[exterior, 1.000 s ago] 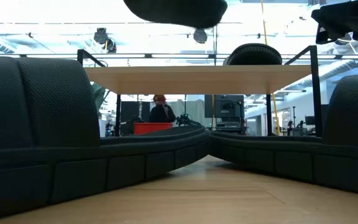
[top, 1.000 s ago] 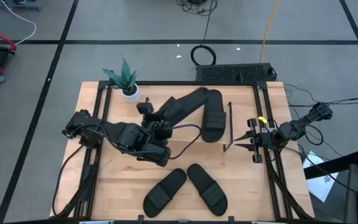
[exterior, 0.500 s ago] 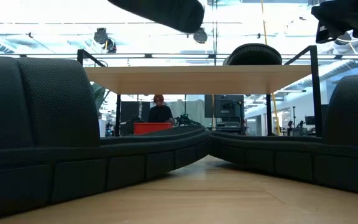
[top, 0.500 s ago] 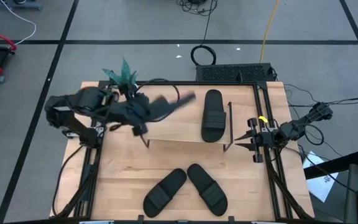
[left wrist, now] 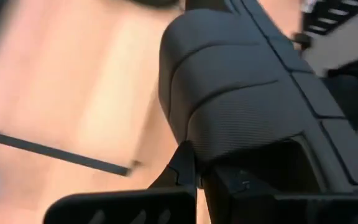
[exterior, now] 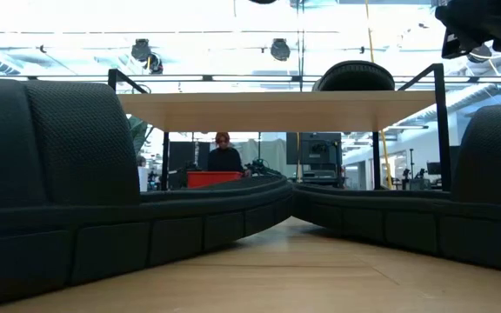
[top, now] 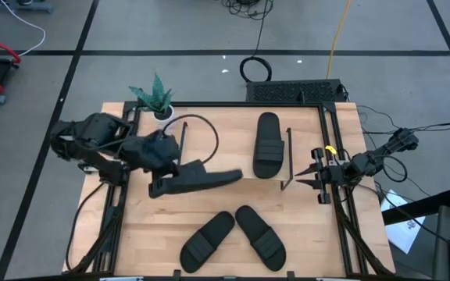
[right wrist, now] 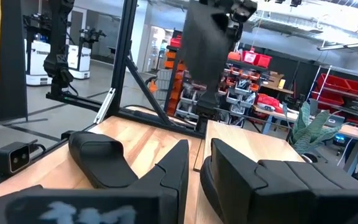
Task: Pick and place slides into the shelf
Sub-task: Put the top left black slide on the shelf
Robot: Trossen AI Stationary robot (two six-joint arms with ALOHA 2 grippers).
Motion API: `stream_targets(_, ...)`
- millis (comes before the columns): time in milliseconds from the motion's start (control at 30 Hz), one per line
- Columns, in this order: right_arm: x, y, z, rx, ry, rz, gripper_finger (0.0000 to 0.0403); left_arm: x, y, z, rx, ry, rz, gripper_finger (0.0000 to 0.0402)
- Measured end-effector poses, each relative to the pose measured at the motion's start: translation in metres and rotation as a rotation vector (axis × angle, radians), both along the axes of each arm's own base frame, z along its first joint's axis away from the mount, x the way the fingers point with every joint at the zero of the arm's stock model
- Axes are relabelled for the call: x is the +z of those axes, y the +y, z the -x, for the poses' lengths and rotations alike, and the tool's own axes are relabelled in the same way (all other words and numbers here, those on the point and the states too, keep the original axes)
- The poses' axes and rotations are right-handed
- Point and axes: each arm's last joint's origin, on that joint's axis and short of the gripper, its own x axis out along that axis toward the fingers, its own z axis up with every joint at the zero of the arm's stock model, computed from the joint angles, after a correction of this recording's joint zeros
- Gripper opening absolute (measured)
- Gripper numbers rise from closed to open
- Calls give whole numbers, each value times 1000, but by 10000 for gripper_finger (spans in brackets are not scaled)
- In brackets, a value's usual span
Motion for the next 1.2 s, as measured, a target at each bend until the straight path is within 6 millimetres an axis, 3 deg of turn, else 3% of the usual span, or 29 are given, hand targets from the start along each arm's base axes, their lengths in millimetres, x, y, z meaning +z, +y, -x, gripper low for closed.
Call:
stream_targets(333, 0, 0, 0, 0, -1, 1, 64, 1, -4, -2, 63, -74, -428, 0)
stream_targets(533, 0, 0, 0, -1, -1, 7, 64, -14, -26, -21, -116, 1, -648, 0)
stream_targets(700, 0, 0, 0, -1, 0, 7, 64, -39, -45, -40, -219, 96, -850, 0)
stream_targets(900, 0, 0, 0, -1, 1, 7, 64, -76, -55, -56, -287, 237, -1062, 0)
stream_targets(1200, -1, 0, 0, -1, 5, 5, 64, -114, -63, -62, -278, 320, -1147, 0)
